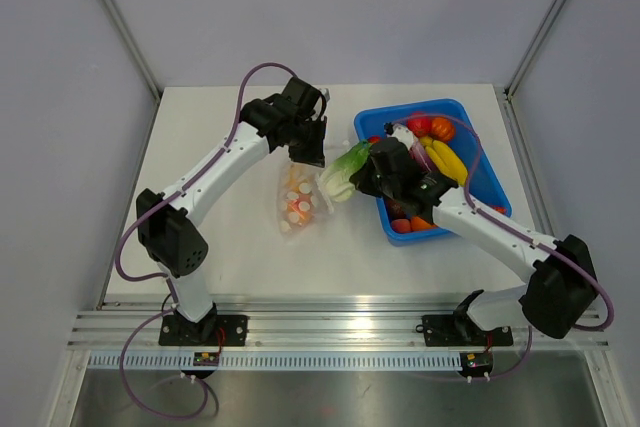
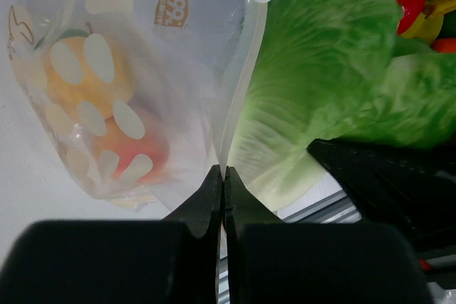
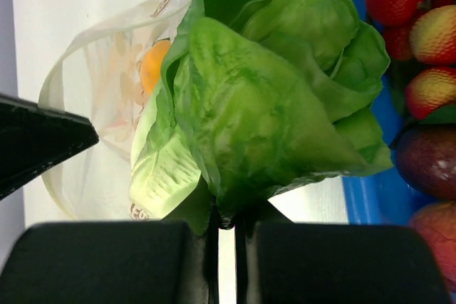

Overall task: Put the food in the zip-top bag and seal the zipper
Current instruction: Place the fake vegetable in the zipper food storage bag.

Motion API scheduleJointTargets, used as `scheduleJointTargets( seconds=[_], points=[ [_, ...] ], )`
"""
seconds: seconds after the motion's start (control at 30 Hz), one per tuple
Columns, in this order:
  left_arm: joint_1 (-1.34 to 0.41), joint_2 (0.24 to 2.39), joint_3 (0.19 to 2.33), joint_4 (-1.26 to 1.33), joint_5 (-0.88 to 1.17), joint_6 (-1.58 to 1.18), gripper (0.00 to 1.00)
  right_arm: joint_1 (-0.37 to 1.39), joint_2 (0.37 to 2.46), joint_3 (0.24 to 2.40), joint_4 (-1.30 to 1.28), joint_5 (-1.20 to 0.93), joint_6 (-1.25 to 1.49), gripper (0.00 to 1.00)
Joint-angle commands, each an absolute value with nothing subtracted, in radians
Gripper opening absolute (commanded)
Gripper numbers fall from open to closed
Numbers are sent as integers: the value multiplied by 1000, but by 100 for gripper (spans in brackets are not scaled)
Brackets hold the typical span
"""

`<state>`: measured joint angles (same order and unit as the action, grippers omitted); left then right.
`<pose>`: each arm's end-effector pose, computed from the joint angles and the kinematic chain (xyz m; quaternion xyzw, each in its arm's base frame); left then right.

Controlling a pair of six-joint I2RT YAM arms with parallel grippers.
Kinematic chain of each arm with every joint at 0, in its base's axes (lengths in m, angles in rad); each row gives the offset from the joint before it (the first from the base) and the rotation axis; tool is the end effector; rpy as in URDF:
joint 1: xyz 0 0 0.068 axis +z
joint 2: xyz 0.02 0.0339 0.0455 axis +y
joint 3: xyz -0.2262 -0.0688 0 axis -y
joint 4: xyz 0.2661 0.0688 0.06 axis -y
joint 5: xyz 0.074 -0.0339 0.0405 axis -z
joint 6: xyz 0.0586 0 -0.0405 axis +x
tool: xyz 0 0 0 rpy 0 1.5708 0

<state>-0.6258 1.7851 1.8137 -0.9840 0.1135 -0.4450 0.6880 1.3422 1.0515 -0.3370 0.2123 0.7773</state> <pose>0.3274 -0.2448 0.2941 0.1030 0.9461 -0.2008 0.2325 0.2760 0.2109 0.2379 0.0876 0.8828 0.2320 0.3989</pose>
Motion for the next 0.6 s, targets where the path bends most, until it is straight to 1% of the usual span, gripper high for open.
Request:
scheduleJointTargets(
  seconds=[0.0, 0.17, 0.4, 0.57],
  points=[
    [-629, 1744, 1848, -971, 136, -436, 0, 747, 1364, 1137, -282, 324, 718, 0],
    [-629, 1749, 1847, -968, 156, -433, 0, 796, 1356, 1141, -196, 344, 680, 0],
    [-629, 1743, 1844, -982, 152, -422, 0, 818, 1261, 1086, -77, 452, 663, 0],
    [-629, 1738, 1851, -985, 163, -417, 0, 818, 1302, 1131, -78, 433, 638, 0]
  ],
)
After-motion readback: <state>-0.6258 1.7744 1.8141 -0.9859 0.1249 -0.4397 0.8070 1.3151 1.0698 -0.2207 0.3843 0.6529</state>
